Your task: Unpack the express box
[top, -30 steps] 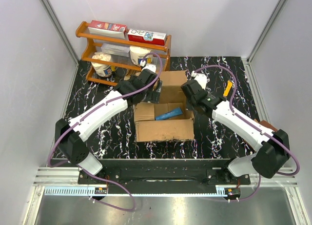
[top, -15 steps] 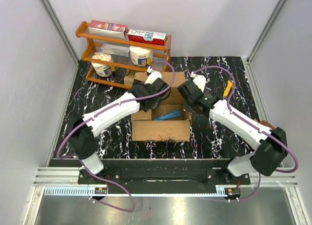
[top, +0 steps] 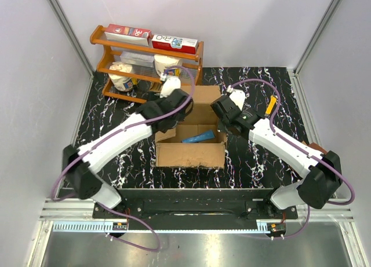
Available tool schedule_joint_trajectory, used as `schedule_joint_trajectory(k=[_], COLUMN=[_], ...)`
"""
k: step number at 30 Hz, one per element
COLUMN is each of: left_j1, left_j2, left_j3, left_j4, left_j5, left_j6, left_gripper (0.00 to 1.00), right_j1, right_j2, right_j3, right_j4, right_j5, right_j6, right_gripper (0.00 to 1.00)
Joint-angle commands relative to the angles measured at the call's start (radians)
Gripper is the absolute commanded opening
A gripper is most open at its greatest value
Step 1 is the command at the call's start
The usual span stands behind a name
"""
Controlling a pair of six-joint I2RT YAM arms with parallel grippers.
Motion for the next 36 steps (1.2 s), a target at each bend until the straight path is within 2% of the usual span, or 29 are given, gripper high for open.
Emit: schedule_joint_trajectory(k=[1, 4, 10, 18, 25, 28, 29, 33, 36], left_j1=[0.036, 0.060, 0.135, 0.206, 0.221, 0.221, 0.221, 0.223, 0.224], left_j2=[-0.219, -0.300, -0.383, -0.391, -0.354, -0.316, -0.304, -0.223, -0.190], left_j3=[-0.076, -0.157, -0.252, -0.292, -0.309, -0.304, -0.303, -0.260, -0.239], left_j4=[0.086, 0.142, 0.153, 0.102, 0.139, 0.154, 0.162, 0.125, 0.105], left_j5=[-0.060, -0.064, -0.078, -0.123, -0.009, 0.071, 0.100, 0.094, 0.115], left_j6=[0.014, 0.032, 0.003, -0.030, -0.017, -0.012, -0.004, -0.026, -0.034], left_gripper=[0.97, 0.97, 0.97, 0.97, 0.94, 0.82, 0.72, 0.48, 0.38], right_j1=[0.004, 0.006, 0.006, 0.004, 0.004, 0.004, 0.004, 0.004, 0.006], right_j2=[-0.015, -0.019, -0.028, -0.025, -0.024, -0.022, -0.024, -0.015, -0.005], right_j3=[0.044, 0.045, 0.050, 0.059, 0.057, 0.053, 0.053, 0.050, 0.050], right_j4=[-0.004, -0.007, -0.010, -0.001, 0.005, 0.005, 0.005, 0.005, 0.005], right_j5=[0.006, 0.012, 0.010, -0.005, -0.008, -0.003, -0.006, -0.022, -0.028], right_j6=[0.066, 0.069, 0.072, 0.066, 0.056, 0.055, 0.053, 0.049, 0.047], right_gripper=[0.00, 0.00, 0.00, 0.00, 0.00, 0.00, 0.00, 0.01, 0.02])
